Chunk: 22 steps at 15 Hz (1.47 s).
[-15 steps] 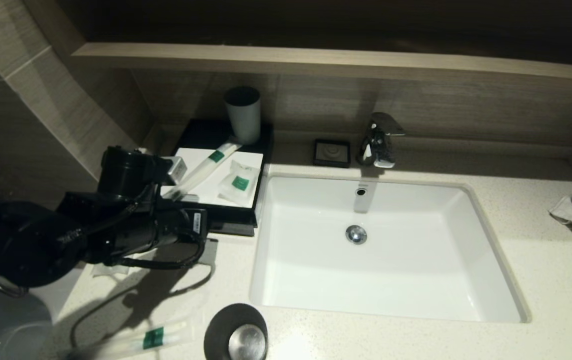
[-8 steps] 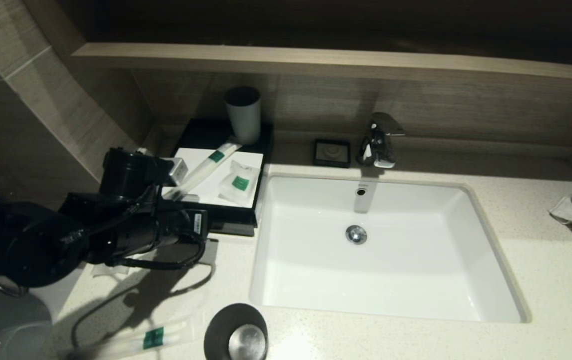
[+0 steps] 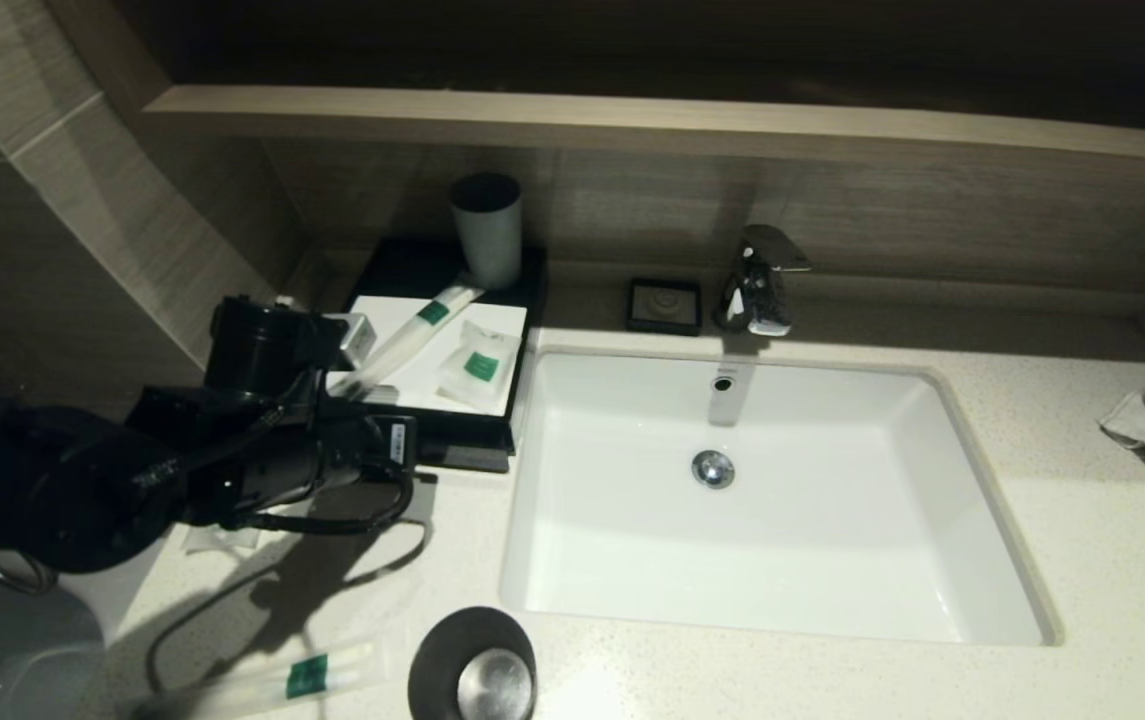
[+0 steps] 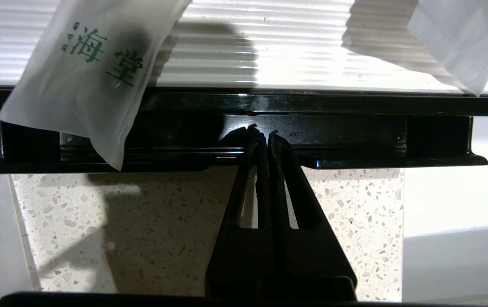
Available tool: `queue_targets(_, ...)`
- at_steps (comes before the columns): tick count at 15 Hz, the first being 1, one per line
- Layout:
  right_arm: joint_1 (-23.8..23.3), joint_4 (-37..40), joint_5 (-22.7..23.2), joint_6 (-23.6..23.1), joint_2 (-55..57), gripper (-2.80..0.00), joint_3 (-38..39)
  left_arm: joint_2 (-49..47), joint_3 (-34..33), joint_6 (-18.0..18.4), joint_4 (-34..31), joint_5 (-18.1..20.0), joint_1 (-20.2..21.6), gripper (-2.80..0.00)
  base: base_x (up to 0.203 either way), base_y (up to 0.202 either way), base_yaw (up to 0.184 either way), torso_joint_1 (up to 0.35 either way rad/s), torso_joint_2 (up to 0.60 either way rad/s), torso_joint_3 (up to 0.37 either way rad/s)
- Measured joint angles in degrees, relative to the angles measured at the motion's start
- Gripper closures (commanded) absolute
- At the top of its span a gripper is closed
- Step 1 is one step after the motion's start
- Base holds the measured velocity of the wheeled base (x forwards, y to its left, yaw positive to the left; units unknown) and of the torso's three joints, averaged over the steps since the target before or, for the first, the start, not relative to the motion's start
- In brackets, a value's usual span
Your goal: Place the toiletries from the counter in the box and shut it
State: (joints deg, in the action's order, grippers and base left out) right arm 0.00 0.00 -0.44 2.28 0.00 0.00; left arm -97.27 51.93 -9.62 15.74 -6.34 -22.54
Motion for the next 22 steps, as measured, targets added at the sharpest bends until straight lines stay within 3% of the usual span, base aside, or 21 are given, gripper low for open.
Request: queue_targets(22,0.0,0.0,0.0,0.0,0.0,0.00,0.0,0.0,-0.7,0.0,-1.6,-0.1,0.0,0.00,0.000,0.000,0.000,0.000,0.00,0.000)
